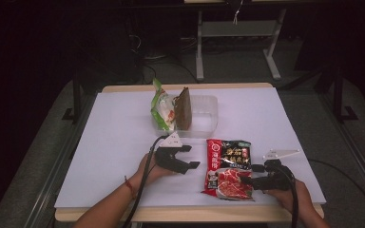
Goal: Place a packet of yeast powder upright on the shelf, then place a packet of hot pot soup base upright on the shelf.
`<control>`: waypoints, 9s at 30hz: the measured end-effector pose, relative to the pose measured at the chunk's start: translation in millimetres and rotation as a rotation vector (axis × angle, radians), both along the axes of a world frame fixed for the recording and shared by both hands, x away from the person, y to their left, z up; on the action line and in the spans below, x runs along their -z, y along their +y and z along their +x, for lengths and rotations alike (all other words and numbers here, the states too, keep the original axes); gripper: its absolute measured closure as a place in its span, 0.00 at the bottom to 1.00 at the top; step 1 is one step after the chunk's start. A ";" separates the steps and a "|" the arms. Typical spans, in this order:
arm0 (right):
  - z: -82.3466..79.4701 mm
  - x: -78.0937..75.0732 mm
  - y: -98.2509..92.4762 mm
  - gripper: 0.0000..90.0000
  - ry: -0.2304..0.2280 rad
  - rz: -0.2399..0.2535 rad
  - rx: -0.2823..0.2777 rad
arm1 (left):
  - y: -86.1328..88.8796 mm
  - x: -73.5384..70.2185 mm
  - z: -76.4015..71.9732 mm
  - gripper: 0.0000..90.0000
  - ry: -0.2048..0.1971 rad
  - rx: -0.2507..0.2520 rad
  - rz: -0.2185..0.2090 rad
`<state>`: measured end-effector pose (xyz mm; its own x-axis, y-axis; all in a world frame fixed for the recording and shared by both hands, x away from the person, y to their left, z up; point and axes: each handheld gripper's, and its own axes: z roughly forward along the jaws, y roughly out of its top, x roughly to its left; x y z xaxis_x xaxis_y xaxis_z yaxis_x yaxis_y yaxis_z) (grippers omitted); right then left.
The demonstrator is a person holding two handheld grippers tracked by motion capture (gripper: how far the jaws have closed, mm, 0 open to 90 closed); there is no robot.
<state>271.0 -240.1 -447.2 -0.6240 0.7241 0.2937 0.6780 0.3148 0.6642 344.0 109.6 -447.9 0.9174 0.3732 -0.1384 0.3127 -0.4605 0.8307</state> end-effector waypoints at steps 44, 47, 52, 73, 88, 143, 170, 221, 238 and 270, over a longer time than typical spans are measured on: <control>-4.6 7.9 20.5 0.38 -0.049 0.056 -0.166 | -47.5 12.6 39.3 0.15 0.236 0.092 0.007; -4.6 8.1 21.1 0.38 -0.051 0.056 -0.169 | -47.3 12.9 38.8 0.15 0.235 0.088 0.002; -7.9 8.0 22.2 0.39 -0.082 0.048 -0.175 | -51.9 11.6 33.5 0.16 0.174 0.094 0.033; -17.4 5.3 19.3 0.74 -0.195 0.021 -0.114 | -47.5 10.1 30.3 0.24 0.170 0.019 -0.059; -24.3 3.1 22.5 0.90 -0.298 0.041 -0.131 | -44.1 10.2 29.0 0.20 0.218 0.090 -0.069; -11.4 -0.3 -4.1 0.41 -0.328 -0.105 -0.070 | 5.4 -68.0 -17.4 0.86 -0.184 -0.082 -0.375; -24.6 -6.2 -1.3 0.38 -0.399 -0.057 -0.108 | 15.3 -106.4 -23.9 0.86 -0.302 -0.194 -0.455; -34.2 -10.1 -2.7 0.40 -0.546 -0.060 -0.016 | -9.2 -148.3 50.1 0.86 -0.429 -0.515 -0.403; -34.5 -9.1 -4.1 0.40 -0.540 -0.054 -0.020 | -37.5 -119.9 82.8 0.86 -0.497 -0.715 -0.362; -35.3 -10.3 -3.8 0.40 -0.549 -0.061 -0.030 | -47.6 -76.7 71.2 0.64 -0.503 -0.491 -0.226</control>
